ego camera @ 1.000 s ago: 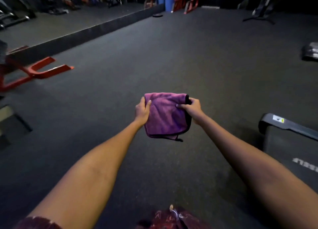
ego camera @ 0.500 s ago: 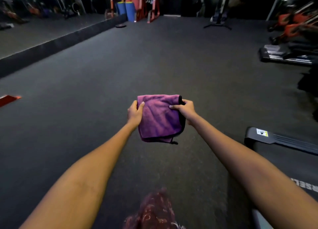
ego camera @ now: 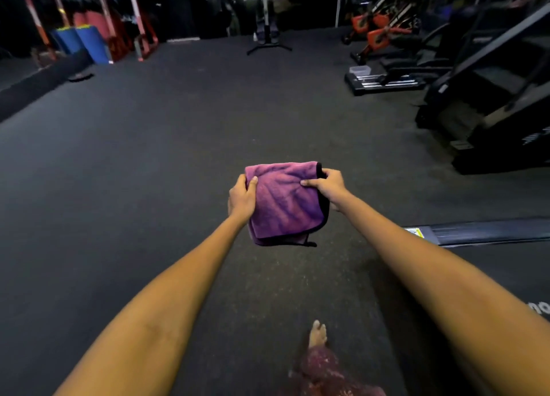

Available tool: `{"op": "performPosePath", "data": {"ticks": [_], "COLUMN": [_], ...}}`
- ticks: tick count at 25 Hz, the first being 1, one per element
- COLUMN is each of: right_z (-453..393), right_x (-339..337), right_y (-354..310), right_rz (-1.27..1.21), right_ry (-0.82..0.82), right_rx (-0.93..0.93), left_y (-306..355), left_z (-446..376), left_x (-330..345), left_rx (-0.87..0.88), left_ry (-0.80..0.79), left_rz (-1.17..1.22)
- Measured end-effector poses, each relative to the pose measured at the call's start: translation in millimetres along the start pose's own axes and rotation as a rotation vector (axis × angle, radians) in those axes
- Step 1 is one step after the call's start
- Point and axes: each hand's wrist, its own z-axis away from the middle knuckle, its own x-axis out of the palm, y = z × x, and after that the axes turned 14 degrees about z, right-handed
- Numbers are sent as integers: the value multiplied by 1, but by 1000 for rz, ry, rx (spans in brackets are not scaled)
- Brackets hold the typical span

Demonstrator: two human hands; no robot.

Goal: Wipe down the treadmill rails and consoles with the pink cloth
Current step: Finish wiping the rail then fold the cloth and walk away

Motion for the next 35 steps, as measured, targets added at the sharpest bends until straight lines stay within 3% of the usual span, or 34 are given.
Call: {"op": "performPosePath", "data": {"ticks": [6, 10, 20, 26, 35], "right_z": [-165, -281, -572, -734, -999], "right_x": [-42, -60, -19, -12, -37], "right_y": [-4, -30, -53, -103, -120], "right_rz": [-17, -31, 22, -21, -5], "right_ry": [91, 118, 96, 121, 102], "right_rx": [52, 44, 67, 114, 122], "left_y": [6, 30, -8, 14, 8], "left_z": [-160, -262, -545, -727, -959], "left_x": [104, 154, 236, 280, 407], "left_rx": [17, 57, 39, 48, 42], "left_ry": [-146, -147, -191, -271, -316], "left_rz": [32, 108, 49, 10, 41]}}
